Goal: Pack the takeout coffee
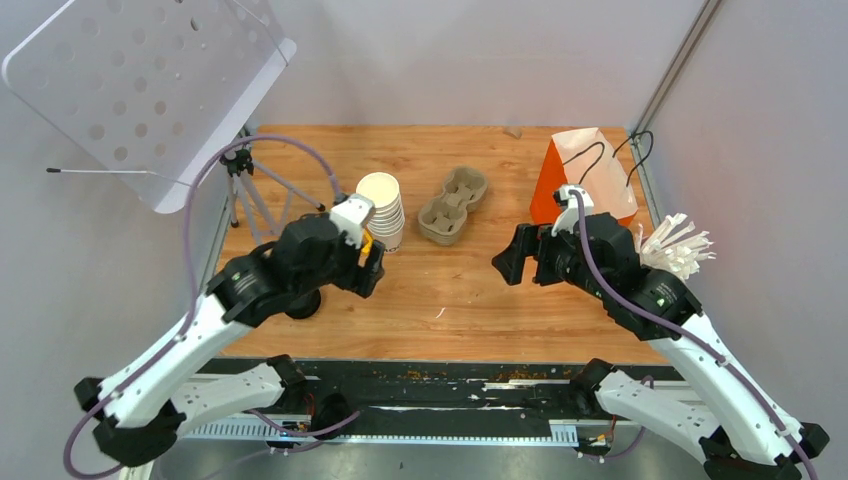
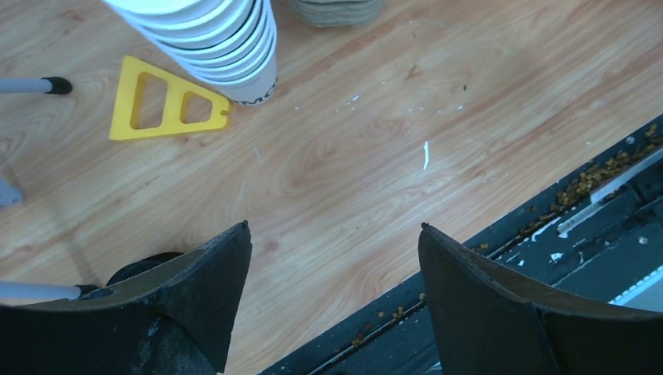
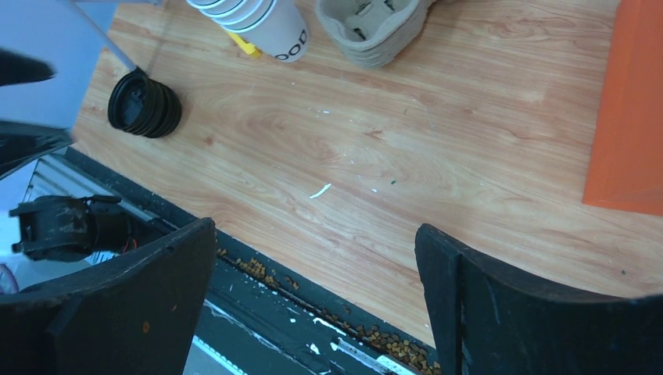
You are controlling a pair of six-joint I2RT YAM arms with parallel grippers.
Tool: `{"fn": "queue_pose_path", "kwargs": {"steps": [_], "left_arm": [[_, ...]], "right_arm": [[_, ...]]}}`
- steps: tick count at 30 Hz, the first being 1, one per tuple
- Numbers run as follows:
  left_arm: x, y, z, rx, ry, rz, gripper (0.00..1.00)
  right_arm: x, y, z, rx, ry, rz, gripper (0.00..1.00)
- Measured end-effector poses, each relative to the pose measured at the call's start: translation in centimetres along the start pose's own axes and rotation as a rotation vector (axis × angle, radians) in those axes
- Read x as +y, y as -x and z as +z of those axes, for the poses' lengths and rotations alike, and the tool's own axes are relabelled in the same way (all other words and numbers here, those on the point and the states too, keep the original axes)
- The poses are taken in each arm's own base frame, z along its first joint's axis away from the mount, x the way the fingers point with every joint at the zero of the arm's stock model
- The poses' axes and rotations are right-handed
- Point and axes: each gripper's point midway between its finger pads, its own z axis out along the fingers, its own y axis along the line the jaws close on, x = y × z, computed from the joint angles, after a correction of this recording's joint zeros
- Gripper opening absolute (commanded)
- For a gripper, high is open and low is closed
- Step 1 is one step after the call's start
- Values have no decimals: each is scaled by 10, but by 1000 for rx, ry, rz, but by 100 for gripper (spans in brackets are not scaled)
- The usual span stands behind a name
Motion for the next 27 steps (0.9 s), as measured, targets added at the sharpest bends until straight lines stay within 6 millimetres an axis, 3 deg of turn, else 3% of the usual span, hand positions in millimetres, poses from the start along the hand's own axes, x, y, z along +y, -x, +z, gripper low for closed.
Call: {"fn": "queue_pose_path", "kwargs": {"steps": [4,6,11,15,22,27], "left_arm": [[-7,7,32,86,15,51,82],[-9,35,45,70,51,61,79],[-5,86,55,-6,128,72,69],[-2,107,71,-7,160,96,60],[12,95,115,107,180,127,56],[23,88,127,145,197,145,54]], "right_arm": [[9,-2,-3,11,51,-6,96],[14,-3,-4,15,85,-10,96],[22,-3,-9,4,140,-27,95],[27,-1,-14,-10,173,-39,95],[31,2,-17,-25,200,-44,95],[33,4,-22,-37,213,-45,95]]}}
